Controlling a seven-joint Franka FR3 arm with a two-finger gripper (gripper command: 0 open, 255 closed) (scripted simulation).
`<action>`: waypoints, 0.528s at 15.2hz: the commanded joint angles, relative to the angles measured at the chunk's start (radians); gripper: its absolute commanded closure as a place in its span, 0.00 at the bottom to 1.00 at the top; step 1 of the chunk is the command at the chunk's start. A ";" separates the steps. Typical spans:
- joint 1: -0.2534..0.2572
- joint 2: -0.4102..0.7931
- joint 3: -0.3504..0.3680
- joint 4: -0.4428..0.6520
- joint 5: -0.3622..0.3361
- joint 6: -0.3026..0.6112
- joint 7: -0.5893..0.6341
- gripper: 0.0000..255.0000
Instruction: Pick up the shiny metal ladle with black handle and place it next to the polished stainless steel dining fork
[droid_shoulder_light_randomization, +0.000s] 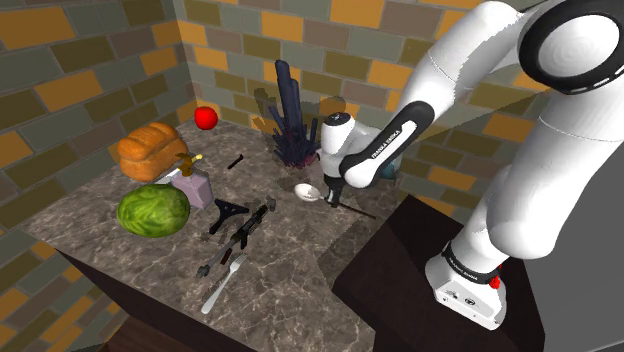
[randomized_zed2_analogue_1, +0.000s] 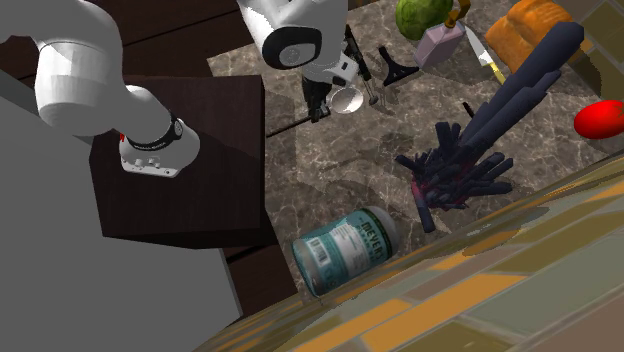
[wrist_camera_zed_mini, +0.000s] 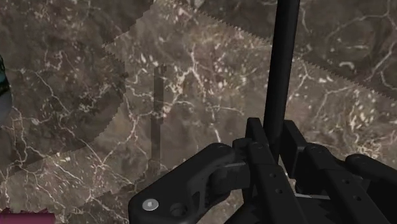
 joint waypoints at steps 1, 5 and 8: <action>0.034 0.018 0.028 0.018 0.007 -0.007 0.057 1.00; 0.099 0.049 0.079 0.069 0.023 -0.038 0.157 1.00; 0.147 0.080 0.113 0.119 0.031 -0.064 0.229 1.00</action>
